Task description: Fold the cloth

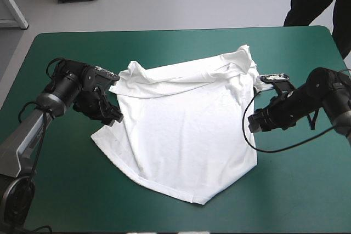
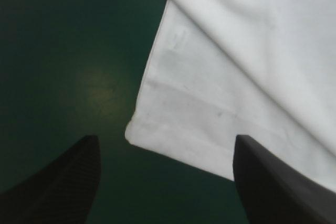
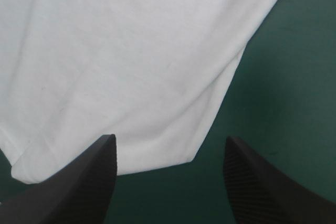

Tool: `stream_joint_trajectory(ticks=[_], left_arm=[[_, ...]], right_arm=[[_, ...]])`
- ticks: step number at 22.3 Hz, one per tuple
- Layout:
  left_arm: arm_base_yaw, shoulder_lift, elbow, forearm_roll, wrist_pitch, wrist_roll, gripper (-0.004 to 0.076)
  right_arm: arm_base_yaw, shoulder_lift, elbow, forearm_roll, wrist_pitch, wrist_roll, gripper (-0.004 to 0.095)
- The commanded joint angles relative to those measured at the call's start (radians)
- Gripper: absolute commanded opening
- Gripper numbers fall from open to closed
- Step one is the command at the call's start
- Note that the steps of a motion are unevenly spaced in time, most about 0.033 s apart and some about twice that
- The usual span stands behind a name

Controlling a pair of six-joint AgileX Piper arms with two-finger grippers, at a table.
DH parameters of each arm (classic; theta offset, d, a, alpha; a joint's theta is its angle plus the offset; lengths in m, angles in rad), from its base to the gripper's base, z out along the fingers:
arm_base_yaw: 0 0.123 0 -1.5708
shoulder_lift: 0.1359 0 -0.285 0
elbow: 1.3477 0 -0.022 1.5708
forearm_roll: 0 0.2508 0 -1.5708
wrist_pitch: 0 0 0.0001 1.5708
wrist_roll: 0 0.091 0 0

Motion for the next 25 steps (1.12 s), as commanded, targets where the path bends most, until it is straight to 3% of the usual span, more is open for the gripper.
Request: stream_joint_trajectory(ticks=[1,6,8,14,25], left_arm=[[0.052,-0.026,-0.008,0.008,-0.033,-0.008,0.0512],[0.113,0.026,-0.006,-0.043,-0.071,0.012,0.0496],[0.113,0.067,-0.004,-0.048,-0.058,0.013,0.0455],[0.113,0.101,0.045,-0.072,-0.047,0.03,0.0452],[0.113,0.141,0.158,-0.062,-0.12,0.039,0.044]], right_arm=[[0.038,-0.101,-0.005,0.017,-0.002,0.023,0.0554],[0.113,-0.11,-0.005,0.02,0.013,0.051,0.0554],[0.132,-0.11,-0.002,0.02,0.013,0.064,0.0554],[0.188,-0.11,0.03,-0.017,0.013,0.095,0.0554],[0.194,-0.11,0.193,-0.04,0.006,0.11,0.0554]])
